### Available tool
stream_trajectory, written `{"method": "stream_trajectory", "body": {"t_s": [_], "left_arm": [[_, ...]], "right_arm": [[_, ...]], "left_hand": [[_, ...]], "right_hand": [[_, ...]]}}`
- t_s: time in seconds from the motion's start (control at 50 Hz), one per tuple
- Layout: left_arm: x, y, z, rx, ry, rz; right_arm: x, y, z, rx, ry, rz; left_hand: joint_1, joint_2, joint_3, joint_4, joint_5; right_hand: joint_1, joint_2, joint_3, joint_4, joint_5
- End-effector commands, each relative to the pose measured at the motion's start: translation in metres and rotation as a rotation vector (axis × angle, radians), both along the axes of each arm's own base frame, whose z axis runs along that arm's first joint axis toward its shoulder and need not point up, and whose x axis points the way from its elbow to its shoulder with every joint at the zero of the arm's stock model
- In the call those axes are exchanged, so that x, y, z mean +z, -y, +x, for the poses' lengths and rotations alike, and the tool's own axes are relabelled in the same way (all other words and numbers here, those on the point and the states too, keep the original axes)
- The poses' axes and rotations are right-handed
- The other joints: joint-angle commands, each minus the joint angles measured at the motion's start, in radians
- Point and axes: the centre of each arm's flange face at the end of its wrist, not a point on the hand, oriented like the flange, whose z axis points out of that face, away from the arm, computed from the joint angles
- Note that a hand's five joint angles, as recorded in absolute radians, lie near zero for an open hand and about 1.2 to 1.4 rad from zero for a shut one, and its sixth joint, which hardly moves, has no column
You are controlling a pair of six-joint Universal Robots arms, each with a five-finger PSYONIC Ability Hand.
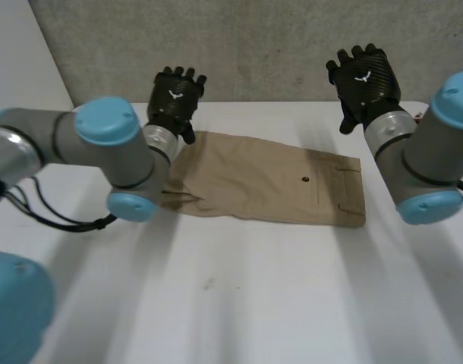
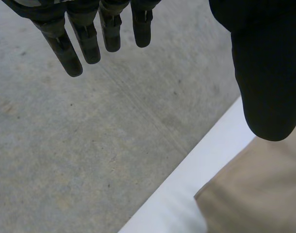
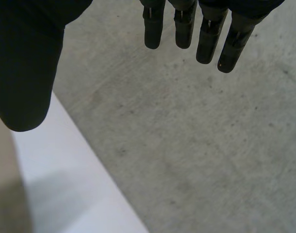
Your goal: Fold the shorts.
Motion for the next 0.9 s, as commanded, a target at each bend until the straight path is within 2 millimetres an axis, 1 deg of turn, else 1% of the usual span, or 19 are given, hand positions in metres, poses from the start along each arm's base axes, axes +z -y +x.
{"method": "stream_trajectory", "body": {"t_s": [0.02, 0.04, 0.08, 0.1, 0.16, 0.18, 0.24, 0.26, 0.34, 0.4, 0.42, 0.5, 0.6, 0.66, 0.7, 0.78, 0.82, 0.86, 0.9], "left_arm": [[0.026, -0.036, 0.033, 0.004, -0.11, 0.126], [0.027, -0.045, 0.039, 0.005, -0.111, 0.147], [0.026, -0.054, 0.047, 0.012, -0.103, 0.173], [0.025, -0.061, 0.055, 0.025, -0.09, 0.2], [0.021, -0.071, 0.067, 0.043, -0.071, 0.245], [0.018, -0.077, 0.073, 0.053, -0.061, 0.274], [0.011, -0.088, 0.079, 0.054, -0.048, 0.314], [0.005, -0.096, 0.082, 0.05, -0.038, 0.34], [-0.01, -0.111, 0.091, 0.049, -0.017, 0.392], [-0.015, -0.116, 0.095, 0.055, -0.01, 0.405], [-0.017, -0.118, 0.096, 0.056, -0.01, 0.405], [-0.021, -0.121, 0.098, 0.059, -0.011, 0.403], [-0.022, -0.122, 0.099, 0.059, -0.014, 0.398], [-0.023, -0.122, 0.099, 0.059, -0.012, 0.401], [-0.023, -0.123, 0.099, 0.059, -0.012, 0.401], [-0.021, -0.123, 0.099, 0.058, -0.015, 0.395], [-0.017, -0.123, 0.099, 0.059, -0.02, 0.385], [-0.014, -0.124, 0.1, 0.06, -0.024, 0.38], [-0.01, -0.125, 0.101, 0.06, -0.028, 0.369]], "right_arm": [[-0.017, -0.042, -0.016, 0.005, 0.018, 0.277], [-0.022, -0.045, -0.017, 0.002, 0.022, 0.313], [-0.028, -0.05, -0.02, -0.003, 0.031, 0.375], [-0.035, -0.053, -0.025, -0.014, 0.037, 0.432], [-0.044, -0.054, -0.033, -0.039, 0.05, 0.504], [-0.052, -0.055, -0.037, -0.044, 0.051, 0.544], [-0.068, -0.054, -0.039, -0.057, 0.05, 0.593], [-0.08, -0.053, -0.04, -0.063, 0.044, 0.616], [-0.099, -0.045, -0.043, -0.08, 0.044, 0.631], [-0.109, -0.04, -0.046, -0.09, 0.046, 0.628], [-0.116, -0.036, -0.046, -0.093, 0.048, 0.626], [-0.126, -0.027, -0.048, -0.102, 0.056, 0.606], [-0.132, -0.021, -0.051, -0.111, 0.055, 0.592], [-0.131, -0.018, -0.052, -0.118, 0.059, 0.578], [-0.128, -0.016, -0.055, -0.127, 0.062, 0.571], [-0.119, -0.009, -0.071, -0.167, 0.071, 0.559], [-0.106, -0.009, -0.078, -0.181, 0.062, 0.531], [-0.099, -0.01, -0.083, -0.188, 0.027, 0.512], [-0.089, -0.009, -0.094, -0.21, -0.061, 0.475]], "left_hand": [[-0.019, -0.027, -0.039, -0.031, -0.046], [-0.019, -0.027, -0.039, -0.031, -0.046], [-0.019, -0.027, -0.039, -0.031, -0.046], [-0.019, -0.027, -0.039, -0.031, -0.046], [-0.019, -0.027, -0.039, -0.031, -0.046], [-0.019, -0.027, -0.039, -0.031, -0.046], [-0.019, -0.027, -0.039, -0.031, -0.046], [-0.019, -0.027, -0.039, -0.031, -0.046], [-0.019, -0.027, -0.039, -0.031, -0.046], [-0.019, -0.027, -0.039, -0.031, -0.046], [-0.019, -0.027, -0.039, -0.031, -0.046], [-0.019, -0.027, -0.039, -0.031, -0.046], [-0.019, -0.027, -0.039, -0.031, -0.046], [-0.019, -0.027, -0.039, -0.031, -0.046], [-0.019, -0.027, -0.039, -0.031, -0.046], [-0.019, -0.027, -0.039, -0.031, -0.046], [-0.019, -0.027, -0.039, -0.031, -0.046], [-0.019, -0.027, -0.039, -0.031, -0.046], [-0.019, -0.027, -0.039, -0.031, -0.046]], "right_hand": [[-0.027, -0.048, -0.033, -0.059, -0.072], [-0.027, -0.048, -0.033, -0.059, -0.072], [0.018, -0.003, 0.012, -0.013, -0.027], [0.053, 0.032, 0.047, 0.022, 0.008], [0.059, 0.039, 0.053, 0.028, 0.014], [0.085, 0.065, 0.079, 0.054, 0.041], [0.115, 0.094, 0.109, 0.084, 0.07], [0.176, 0.155, 0.17, 0.145, 0.131], [0.291, 0.27, 0.285, 0.26, 0.246], [0.314, 0.294, 0.309, 0.283, 0.27], [0.373, 0.352, 0.367, 0.342, 0.328], [0.502, 0.481, 0.496, 0.471, 0.457], [0.728, 0.707, 0.722, 0.697, 0.683], [1.193, 1.173, 1.187, 1.162, 1.148], [1.194, 1.174, 1.188, 1.163, 1.15], [1.194, 1.174, 1.188, 1.163, 1.15], [1.194, 1.174, 1.188, 1.163, 1.15], [1.194, 1.174, 1.188, 1.163, 1.15], [1.194, 1.174, 1.188, 1.163, 1.15]]}}
